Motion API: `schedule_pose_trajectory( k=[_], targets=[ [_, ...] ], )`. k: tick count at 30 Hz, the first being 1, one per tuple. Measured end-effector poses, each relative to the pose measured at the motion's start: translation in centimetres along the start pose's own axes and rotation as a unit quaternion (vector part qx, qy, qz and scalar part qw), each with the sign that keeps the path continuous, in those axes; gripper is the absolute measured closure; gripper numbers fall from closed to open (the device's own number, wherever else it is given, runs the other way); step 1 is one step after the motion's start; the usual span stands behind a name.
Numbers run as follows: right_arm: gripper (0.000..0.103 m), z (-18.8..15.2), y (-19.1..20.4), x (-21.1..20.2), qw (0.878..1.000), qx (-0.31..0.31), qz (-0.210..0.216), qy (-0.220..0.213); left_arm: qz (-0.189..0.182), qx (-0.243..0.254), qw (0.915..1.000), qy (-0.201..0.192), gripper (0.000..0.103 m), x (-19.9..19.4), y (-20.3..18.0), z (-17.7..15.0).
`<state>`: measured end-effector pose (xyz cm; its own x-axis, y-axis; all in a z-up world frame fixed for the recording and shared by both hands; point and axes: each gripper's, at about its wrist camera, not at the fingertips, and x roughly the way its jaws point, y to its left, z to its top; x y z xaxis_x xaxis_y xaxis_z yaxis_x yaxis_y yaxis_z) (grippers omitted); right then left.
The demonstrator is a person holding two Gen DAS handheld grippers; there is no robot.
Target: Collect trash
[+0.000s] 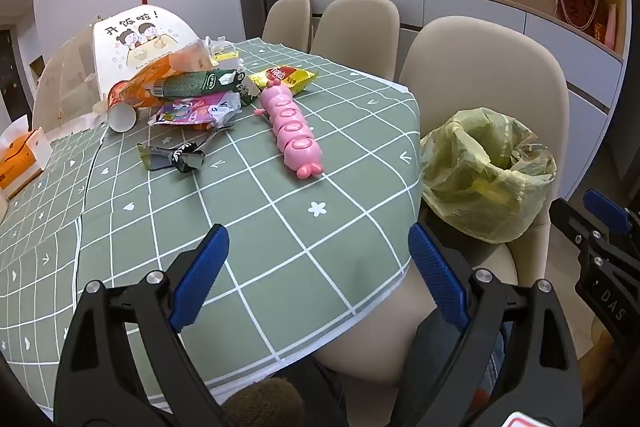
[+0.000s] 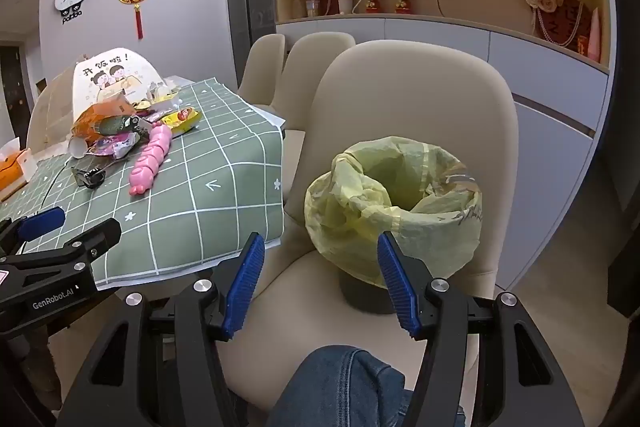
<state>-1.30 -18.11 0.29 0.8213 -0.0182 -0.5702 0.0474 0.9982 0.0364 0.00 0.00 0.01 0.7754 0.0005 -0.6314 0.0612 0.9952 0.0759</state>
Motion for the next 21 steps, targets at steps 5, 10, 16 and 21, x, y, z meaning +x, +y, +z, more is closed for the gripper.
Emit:
schedule_pose_trajectory(
  k=[5, 10, 16, 21],
  targets=[
    [0.047, 0.0, 0.1, 0.0, 1.0, -0.005, -0.002, -0.002, -0.002, -0.007, 1.0, -0.006, 0.016, -0.3, 0.3, -0.3],
    [0.047, -0.2, 1.3, 0.1, 1.0, -0.005, 0.004, 0.001, -0.005, -0.009, 0.9999, 0.004, 0.016, 0.0, 0.6, -0.5],
    [0.047, -0.2, 1.1, -0.1, 1.0, -0.004, 0.011, 0.0, -0.005, -0.012, 0.9999, 0.001, 0.016, -0.2, 1.0, -0.4],
    [0.047, -0.1, 1.1, -0.2, 1.0, -0.004, 0.012, 0.001, -0.005, -0.014, 0.9999, -0.002, 0.016, -0.4, 1.2, -0.3]
  ],
)
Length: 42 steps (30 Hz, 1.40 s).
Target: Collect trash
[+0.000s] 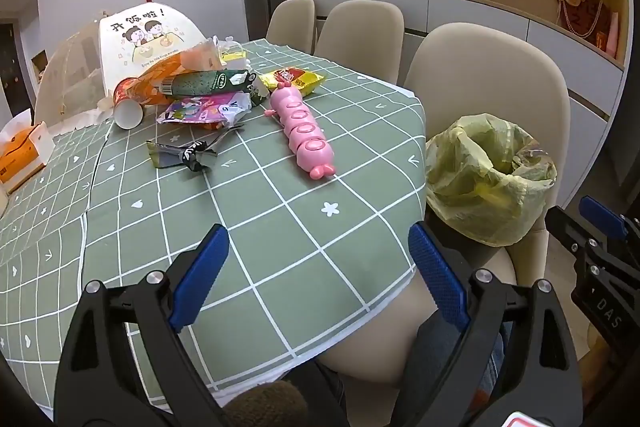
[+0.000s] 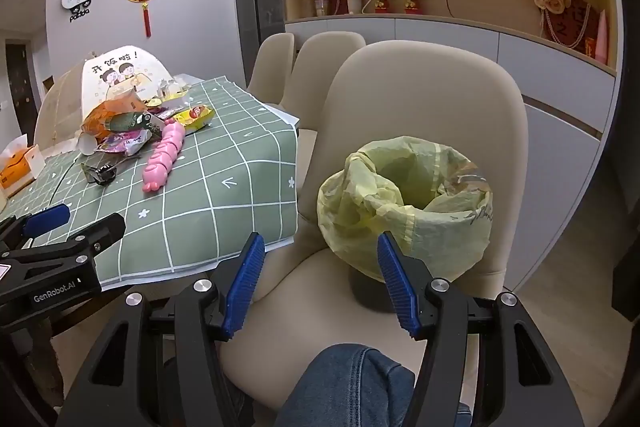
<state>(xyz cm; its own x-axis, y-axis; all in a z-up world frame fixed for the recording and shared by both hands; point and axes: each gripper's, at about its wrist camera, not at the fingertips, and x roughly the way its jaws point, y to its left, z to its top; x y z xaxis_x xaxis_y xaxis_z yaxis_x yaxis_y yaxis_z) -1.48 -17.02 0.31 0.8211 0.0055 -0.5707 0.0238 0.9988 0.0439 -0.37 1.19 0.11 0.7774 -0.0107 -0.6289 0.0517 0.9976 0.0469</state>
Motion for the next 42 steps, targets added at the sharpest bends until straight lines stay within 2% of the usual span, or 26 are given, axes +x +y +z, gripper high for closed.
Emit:
schedule_pose_trajectory(
  k=[19, 42],
  targets=[
    [0.047, 0.23, 0.39, -0.06, 1.0, -0.001, -0.001, -0.001, 0.004, -0.003, 0.9999, -0.009, 0.016, -0.38, 0.38, 0.31],
    [0.047, 0.02, 0.3, 0.5, 1.0, 0.001, -0.006, 0.007, 0.001, 0.0, 1.0, 0.003, 0.016, 0.37, 0.09, 0.04]
  ],
)
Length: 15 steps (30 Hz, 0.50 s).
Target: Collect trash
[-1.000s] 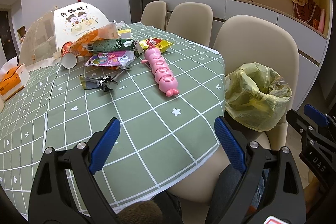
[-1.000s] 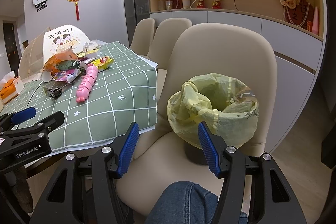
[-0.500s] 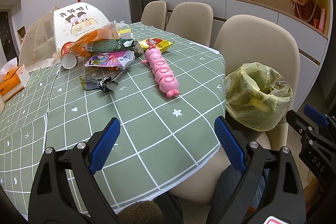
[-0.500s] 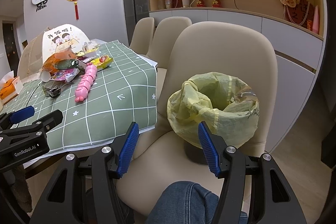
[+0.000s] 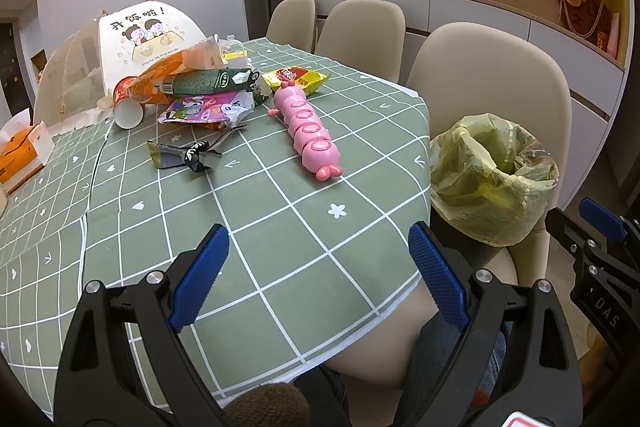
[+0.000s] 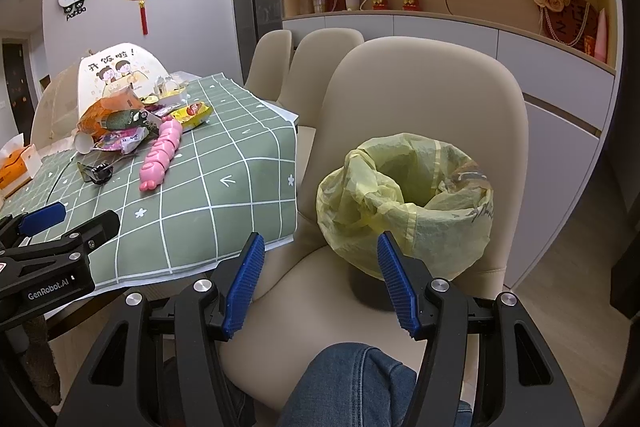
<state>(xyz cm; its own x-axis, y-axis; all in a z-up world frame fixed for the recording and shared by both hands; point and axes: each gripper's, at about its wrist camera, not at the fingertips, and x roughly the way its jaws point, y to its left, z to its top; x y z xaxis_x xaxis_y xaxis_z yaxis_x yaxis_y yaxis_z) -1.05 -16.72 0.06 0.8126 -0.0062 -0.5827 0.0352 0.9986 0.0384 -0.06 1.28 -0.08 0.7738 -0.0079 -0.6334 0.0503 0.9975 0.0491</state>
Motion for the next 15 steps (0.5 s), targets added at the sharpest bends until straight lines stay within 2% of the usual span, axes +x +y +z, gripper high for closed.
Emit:
schedule_pose_trajectory(
  k=[15],
  targets=[
    [0.047, -0.14, 0.08, 0.53, 1.0, 0.001, -0.004, 0.012, 0.0, 0.001, 0.9999, 0.015, 0.016, 0.86, 0.44, 0.04]
  ],
)
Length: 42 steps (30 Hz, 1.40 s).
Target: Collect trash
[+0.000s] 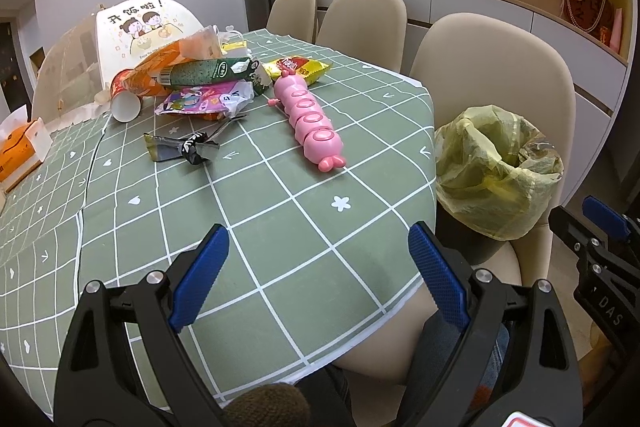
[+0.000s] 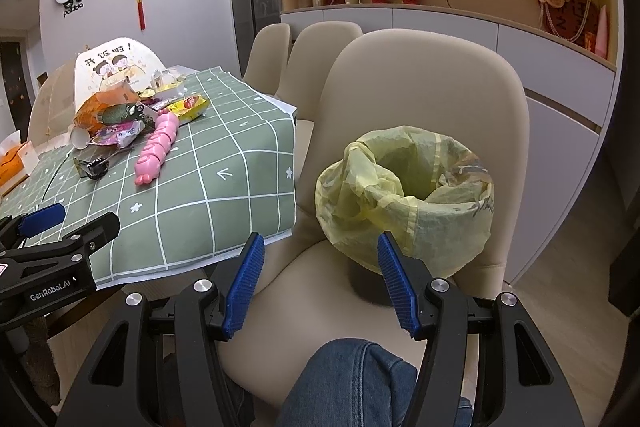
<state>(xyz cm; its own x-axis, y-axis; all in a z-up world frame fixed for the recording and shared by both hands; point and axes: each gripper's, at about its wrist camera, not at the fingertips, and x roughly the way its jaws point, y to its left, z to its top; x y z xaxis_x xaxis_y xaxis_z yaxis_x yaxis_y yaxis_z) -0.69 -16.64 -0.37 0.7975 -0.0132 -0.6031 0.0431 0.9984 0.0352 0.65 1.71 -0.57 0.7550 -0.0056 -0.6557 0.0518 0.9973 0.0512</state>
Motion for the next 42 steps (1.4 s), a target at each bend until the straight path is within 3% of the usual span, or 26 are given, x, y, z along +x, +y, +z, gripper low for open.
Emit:
schedule_pose_trajectory(
  k=[17, 25, 32, 39, 42],
  targets=[
    [0.047, 0.0, 0.0, 0.1, 1.0, 0.0, -0.002, 0.001, -0.002, 0.0, 1.0, 0.002, 0.016, 0.3, 0.0, 0.1],
    [0.047, 1.1, 0.0, 0.8, 1.0, -0.01, -0.011, -0.001, -0.006, 0.045, 0.9989, 0.005, 0.016, 0.6, 0.2, 1.6],
    [0.047, 4.4, 1.6, 2.9, 1.0, -0.026, -0.001, -0.009, -0.036, 0.033, 0.9984, 0.028, 0.016, 2.3, 4.9, 5.6],
    [0.047, 7.5, 5.1, 5.7, 0.999, -0.045, 0.026, 0.007, -0.039, -0.029, 0.9985, -0.023, 0.016, 3.7, 13.4, 10.2],
    [0.047, 8.9, 6.7, 6.6, 0.998, -0.051, 0.035, 0.008, -0.004, -0.056, 0.9974, -0.045, 0.016, 4.5, 17.7, 12.2]
  ],
)
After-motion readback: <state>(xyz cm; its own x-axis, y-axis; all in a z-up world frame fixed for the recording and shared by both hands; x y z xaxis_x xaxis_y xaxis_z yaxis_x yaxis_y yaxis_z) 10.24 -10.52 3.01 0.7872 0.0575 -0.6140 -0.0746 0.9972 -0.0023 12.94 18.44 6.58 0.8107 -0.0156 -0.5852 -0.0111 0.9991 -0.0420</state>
